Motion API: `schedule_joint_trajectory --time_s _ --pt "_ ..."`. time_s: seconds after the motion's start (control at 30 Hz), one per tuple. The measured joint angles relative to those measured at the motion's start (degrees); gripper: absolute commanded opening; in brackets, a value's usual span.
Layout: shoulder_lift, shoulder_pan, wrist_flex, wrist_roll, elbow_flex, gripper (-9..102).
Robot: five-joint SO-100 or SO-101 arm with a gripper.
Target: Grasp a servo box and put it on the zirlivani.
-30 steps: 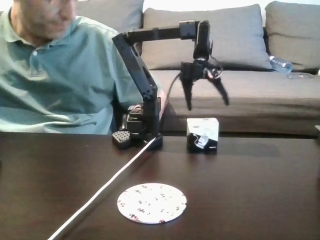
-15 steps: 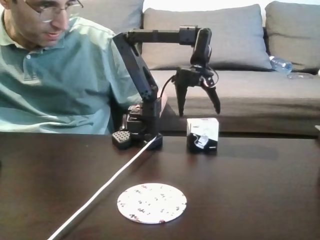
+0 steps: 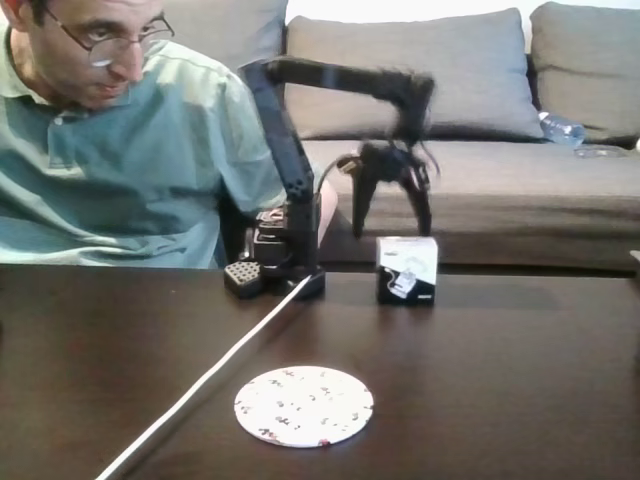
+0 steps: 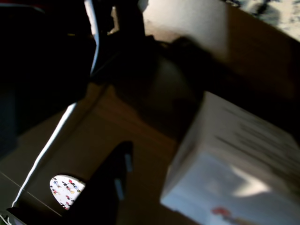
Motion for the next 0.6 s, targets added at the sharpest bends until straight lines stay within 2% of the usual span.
schedule_joint_trajectory --time_s 0.2,0.4,0.6 --pt "-2.9 -0.1 -3.3 -0.2 0.0 48" --pt "-2.9 -0.1 -3.9 -2.1 0.0 31" --pt "-2.9 -0.1 -3.9 -2.2 -1.2 30"
